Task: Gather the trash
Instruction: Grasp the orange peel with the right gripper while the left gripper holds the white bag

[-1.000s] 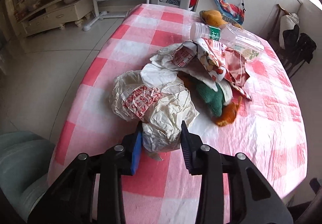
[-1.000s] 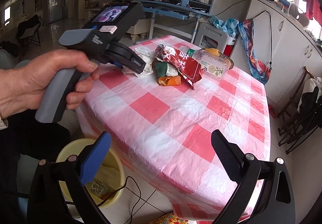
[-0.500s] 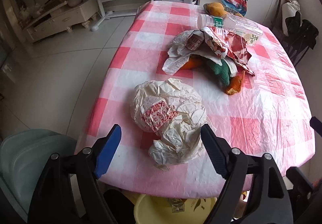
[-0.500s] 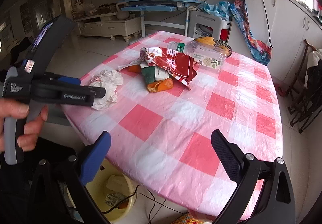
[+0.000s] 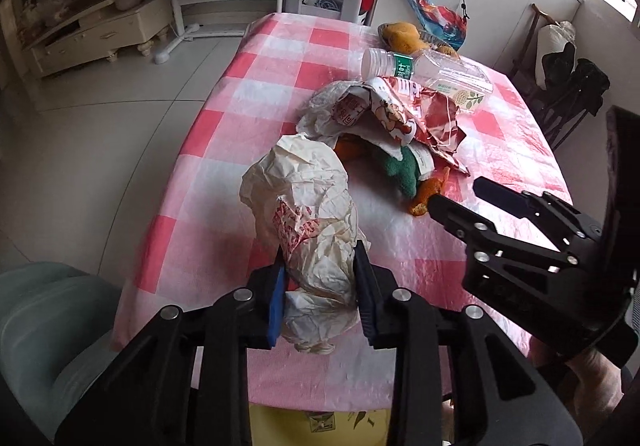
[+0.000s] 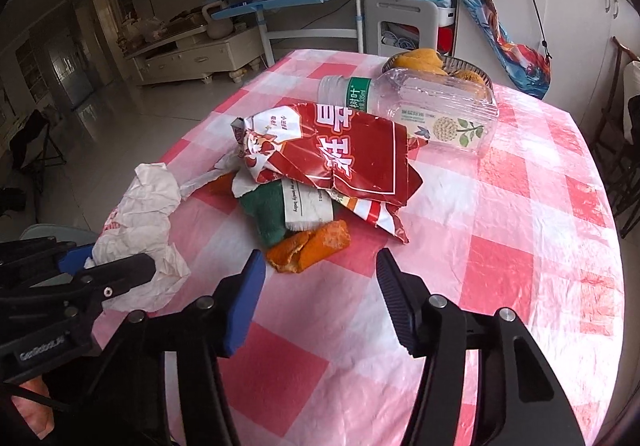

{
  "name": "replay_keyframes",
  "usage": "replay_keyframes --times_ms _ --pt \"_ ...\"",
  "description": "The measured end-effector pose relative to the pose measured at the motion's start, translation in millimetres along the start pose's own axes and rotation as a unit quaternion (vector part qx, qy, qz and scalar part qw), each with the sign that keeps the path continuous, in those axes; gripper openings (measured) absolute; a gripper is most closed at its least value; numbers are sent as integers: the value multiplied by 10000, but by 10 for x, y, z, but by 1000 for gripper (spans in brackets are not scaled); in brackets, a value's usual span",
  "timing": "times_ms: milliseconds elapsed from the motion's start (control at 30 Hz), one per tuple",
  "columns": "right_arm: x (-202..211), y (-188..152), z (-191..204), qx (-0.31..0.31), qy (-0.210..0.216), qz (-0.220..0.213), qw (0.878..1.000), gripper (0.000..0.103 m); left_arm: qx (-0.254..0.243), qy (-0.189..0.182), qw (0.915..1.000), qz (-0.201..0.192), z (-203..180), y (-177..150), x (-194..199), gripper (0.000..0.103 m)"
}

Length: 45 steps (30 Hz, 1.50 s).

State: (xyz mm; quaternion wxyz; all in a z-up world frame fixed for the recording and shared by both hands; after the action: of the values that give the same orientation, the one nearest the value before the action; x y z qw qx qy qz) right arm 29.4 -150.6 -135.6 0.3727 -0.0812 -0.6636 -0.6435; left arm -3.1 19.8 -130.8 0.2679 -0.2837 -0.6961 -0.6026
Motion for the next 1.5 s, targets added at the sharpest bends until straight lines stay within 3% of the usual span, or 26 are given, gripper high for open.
replay_keyframes --times_ms 100,167,267,367,533,733,867,1000,1200,1233,1333,1500 --pt "-79 1 -2 -67 83 17 9999 50 22 -70 10000 -33 -22 39 13 29" --pt "-115 -14 8 -62 120 92 9999 33 38 -75 10000 -42 -26 61 12 29" --pt "-101 -72 -10 -38 158 166 9997 21 78 -68 9999 -45 -4 73 1 29" --pt "-27 -77 -91 -70 140 135 9998 16 106 -63 9999 -63 9 82 2 29" --pt "147 -75 -169 -66 181 84 9998 14 130 -83 9999 -67 14 62 19 29" --pt "564 -124 3 326 570 88 9978 14 226 -59 9996 -165 122 13 147 29" --pt "755 -192 60 447 781 108 9959 4 390 -55 9991 -184 214 -43 239 29" --pt "762 -262 -12 418 657 136 9969 4 332 -16 9992 -226 215 -109 315 29" --pt "683 -436 -104 151 707 388 9966 5 345 0 9993 -114 210 -223 289 29" --pt "697 -446 -76 176 750 374 9963 9 354 -11 9993 -128 209 -216 293 29" --pt "676 -449 -12 106 785 275 9965 60 343 -46 9993 -152 194 -210 300 29" --pt "459 -475 73 69 678 482 9965 57 229 -81 9995 -178 136 -208 310 29"
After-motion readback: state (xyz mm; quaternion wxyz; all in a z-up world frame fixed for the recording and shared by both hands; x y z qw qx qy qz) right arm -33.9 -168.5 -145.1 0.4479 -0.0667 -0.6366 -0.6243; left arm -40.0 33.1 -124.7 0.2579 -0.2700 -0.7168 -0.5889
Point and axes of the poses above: each gripper's, at about its wrist camera, not at the fingertips, and x roughly against the way its jaws point, z to its left, y to its top, the point moved 3 cm from there along -x, roughly the way its jaws point, and after that the axes turned 12 degrees about -z, right-handed, at the moved point
